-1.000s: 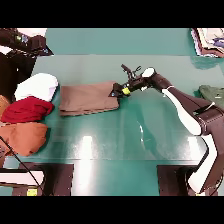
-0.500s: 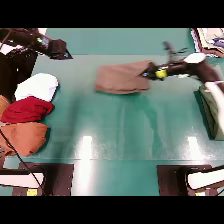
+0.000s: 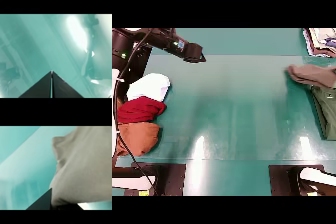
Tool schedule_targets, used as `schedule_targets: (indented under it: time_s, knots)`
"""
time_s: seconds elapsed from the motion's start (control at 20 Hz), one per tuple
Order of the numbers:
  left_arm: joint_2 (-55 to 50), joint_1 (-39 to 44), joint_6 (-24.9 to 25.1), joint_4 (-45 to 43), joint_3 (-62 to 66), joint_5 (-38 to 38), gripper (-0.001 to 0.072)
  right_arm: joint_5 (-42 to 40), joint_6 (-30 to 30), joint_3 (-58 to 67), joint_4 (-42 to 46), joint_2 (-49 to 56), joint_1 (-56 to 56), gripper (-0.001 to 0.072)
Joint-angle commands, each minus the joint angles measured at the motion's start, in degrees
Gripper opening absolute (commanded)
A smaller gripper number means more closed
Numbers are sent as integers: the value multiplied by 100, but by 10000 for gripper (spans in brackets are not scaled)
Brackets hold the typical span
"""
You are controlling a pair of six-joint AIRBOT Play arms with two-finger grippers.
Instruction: Fold the shirts.
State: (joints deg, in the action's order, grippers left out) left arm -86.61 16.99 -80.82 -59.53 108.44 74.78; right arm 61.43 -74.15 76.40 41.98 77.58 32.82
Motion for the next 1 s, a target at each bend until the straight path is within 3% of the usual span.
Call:
schedule_targets:
  time_s: [0.0, 0.4, 0.65, 0.95]
  knots:
    - [0, 225, -24, -4, 4, -249, 23, -151, 133, -31, 7, -96, 898, 14]
    - [0, 232, -24, -7, 4, -232, 23, -70, 184, 767, -92, -96, 1086, 14]
    - [0, 229, -22, -9, 4, -232, 23, 358, 184, 1705, -90, -98, 1086, 14]
    - [0, 232, -17, -9, 4, -229, 24, 1215, 175, 1786, 181, -101, 1093, 14]
